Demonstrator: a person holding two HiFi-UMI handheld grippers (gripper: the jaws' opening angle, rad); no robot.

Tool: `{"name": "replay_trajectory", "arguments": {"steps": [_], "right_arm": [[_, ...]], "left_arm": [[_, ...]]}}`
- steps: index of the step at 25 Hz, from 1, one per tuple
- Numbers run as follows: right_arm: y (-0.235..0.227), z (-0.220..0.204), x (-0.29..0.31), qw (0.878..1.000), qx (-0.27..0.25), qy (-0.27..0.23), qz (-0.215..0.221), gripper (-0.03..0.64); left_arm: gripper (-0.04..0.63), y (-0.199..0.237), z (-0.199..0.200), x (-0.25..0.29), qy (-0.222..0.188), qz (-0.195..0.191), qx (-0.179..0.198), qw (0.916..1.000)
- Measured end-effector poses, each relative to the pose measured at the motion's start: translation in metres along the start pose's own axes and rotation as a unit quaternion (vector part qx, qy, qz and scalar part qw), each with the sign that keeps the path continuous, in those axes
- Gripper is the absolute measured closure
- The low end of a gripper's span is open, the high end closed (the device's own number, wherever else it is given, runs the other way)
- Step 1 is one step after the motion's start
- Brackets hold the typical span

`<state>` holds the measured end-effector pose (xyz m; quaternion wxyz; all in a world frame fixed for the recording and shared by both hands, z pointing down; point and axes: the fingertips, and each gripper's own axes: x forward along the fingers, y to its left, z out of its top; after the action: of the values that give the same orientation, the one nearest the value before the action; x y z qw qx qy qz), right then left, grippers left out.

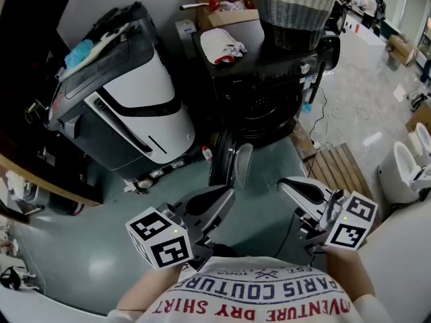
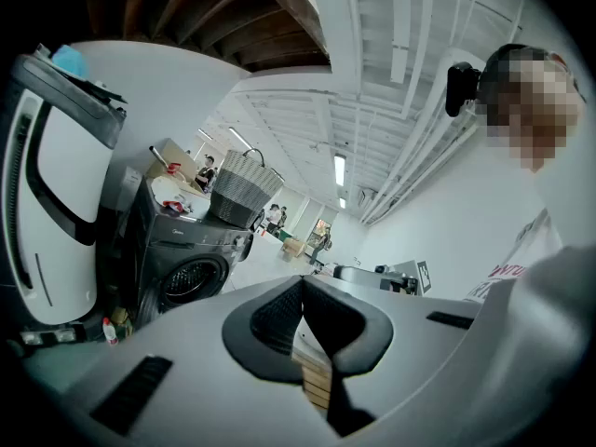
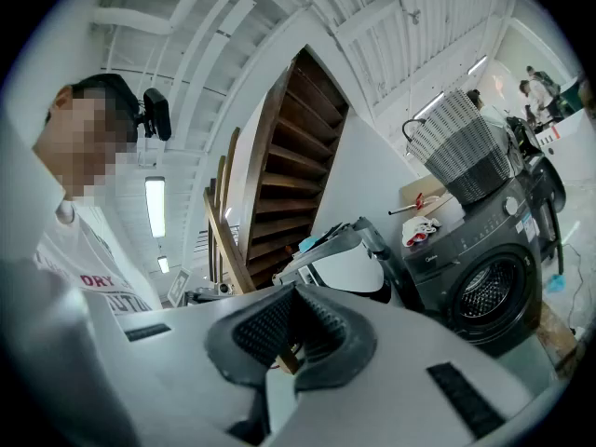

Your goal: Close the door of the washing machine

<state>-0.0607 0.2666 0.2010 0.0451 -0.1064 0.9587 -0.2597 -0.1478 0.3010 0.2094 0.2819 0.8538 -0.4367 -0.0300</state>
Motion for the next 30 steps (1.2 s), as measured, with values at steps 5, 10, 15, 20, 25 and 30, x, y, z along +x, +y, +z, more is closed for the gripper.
{"name": "replay_trajectory", "arguments": {"steps": [5, 10, 15, 20, 25, 30], "right_arm": [[-0.016, -0.009, 0.013, 1.0, 0.005, 0.011, -0.008, 0.595], [-0.042, -0.029, 0.031, 0.998, 0.04, 0.027, -0.045, 0.595], [-0.076, -0.029, 0.045, 0.995, 0.048, 0.035, -0.081, 0.594], [-0.104, -0.037, 0.055, 0.991, 0.058, 0.039, -0.116, 0.594], [-0.131, -0.045, 0.058, 0.985, 0.073, 0.045, -0.148, 0.594], [-0.157, -0.057, 0.057, 0.978, 0.089, 0.047, -0.182, 0.594]], "left_arm": [[0.571, 0.021, 0.0, 0.001, 0.002, 0.006, -0.005, 1.0], [0.571, 0.054, -0.005, -0.001, 0.019, 0.015, -0.014, 0.9996], [0.571, 0.101, -0.005, 0.011, 0.043, 0.023, -0.029, 0.9984], [0.571, 0.153, -0.016, 0.02, 0.084, 0.046, -0.017, 0.9952], [0.571, 0.204, -0.03, 0.034, 0.127, 0.069, 0.013, 0.9894], [0.571, 0.259, -0.063, 0.046, 0.174, 0.097, 0.037, 0.9792]]}}
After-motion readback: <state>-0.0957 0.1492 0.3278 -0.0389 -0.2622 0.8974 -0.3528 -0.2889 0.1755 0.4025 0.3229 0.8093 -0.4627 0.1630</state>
